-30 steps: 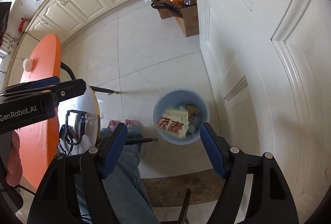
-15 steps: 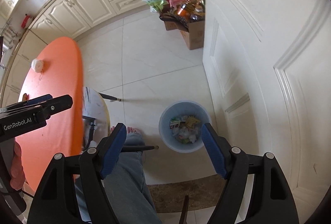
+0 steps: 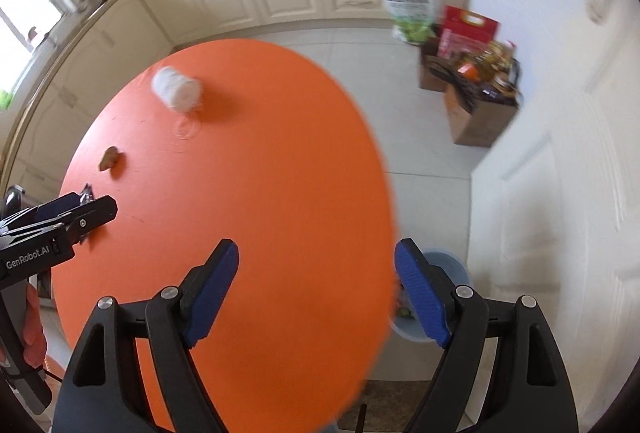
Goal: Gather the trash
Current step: 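Move both open grippers back toward the orange table, then grasp the white mesh roll with the right gripper while the left gripper grasps the ginger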
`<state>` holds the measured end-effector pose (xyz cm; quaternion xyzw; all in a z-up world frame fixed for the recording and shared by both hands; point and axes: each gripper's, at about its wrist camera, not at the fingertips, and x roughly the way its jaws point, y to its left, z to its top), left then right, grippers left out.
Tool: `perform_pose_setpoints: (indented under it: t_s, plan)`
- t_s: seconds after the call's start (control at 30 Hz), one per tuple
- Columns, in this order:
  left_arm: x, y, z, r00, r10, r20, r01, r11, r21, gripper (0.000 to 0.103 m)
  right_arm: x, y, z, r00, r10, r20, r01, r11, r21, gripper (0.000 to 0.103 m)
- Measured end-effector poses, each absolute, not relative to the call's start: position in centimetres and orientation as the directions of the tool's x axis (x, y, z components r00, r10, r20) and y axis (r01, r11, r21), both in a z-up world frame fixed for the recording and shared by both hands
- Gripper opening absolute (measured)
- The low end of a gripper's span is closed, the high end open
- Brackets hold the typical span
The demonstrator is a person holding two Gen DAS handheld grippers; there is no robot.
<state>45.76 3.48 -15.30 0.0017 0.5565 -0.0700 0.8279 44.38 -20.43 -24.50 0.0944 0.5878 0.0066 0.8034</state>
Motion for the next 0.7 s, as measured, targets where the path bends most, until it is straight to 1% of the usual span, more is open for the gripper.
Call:
perform_pose_setpoints:
  t_s: [0.23, 0.3, 0.43, 0.53, 0.57, 0.6, 0.63, 0.67, 0.7]
  plan:
    - [50.1, 8.6, -16.5, 0.342, -0.114, -0.933, 0.046, 0.993, -0.105, 0.078, 54.0, -12.7, -25.9, 0.308, 0.184, -0.933, -0.052, 0.983, 0.176, 0.082]
    - [51.4, 9.8, -17.0, 0.328, -0.123, -0.937, 0.040, 0.992, -0.116, 0.078, 56.2, -10.9, -26.4, 0.307, 0.166, -0.937, -0.088, 0.985, 0.146, 0.083]
    - [53.8, 10.7, -18.1, 0.298, -0.161, -0.941, 0.056, 0.987, -0.151, 0.078, 60.7, -7.8, -28.7, 0.300, 0.087, -0.950, -0.161, 0.986, 0.040, 0.083]
    - [55.3, 11.5, -18.8, 0.284, -0.167, -0.944, 0.057, 0.986, -0.157, 0.078, 62.4, -7.0, -30.6, 0.272, 0.071, -0.960, -0.188, 0.982, 0.020, 0.083]
    - [55.9, 11.7, -19.1, 0.281, -0.163, -0.946, 0.054, 0.987, -0.154, 0.078, 62.7, -6.8, -31.1, 0.264, 0.077, -0.961, -0.196, 0.980, 0.024, 0.080]
    - [56.1, 11.9, -19.2, 0.279, -0.163, -0.946, 0.053, 0.987, -0.154, 0.078, 62.7, -6.7, -31.4, 0.258, 0.080, -0.963, -0.201, 0.979, 0.027, 0.070]
    - [56.4, 12.0, -19.4, 0.277, -0.165, -0.947, 0.053, 0.986, -0.156, 0.076, 62.7, -6.7, -31.8, 0.248, 0.080, -0.965, -0.204, 0.979, 0.028, 0.064]
    - [56.7, 12.1, -19.7, 0.271, -0.168, -0.948, 0.049, 0.986, -0.161, 0.076, 62.6, -6.8, -31.5, 0.271, 0.092, -0.958, -0.201, 0.979, 0.037, 0.050]
    - [57.0, 12.2, -19.9, 0.265, -0.170, -0.949, 0.041, 0.985, -0.165, 0.076, 62.2, -6.8, -31.3, 0.270, 0.090, -0.959, -0.206, 0.978, 0.034, 0.039]
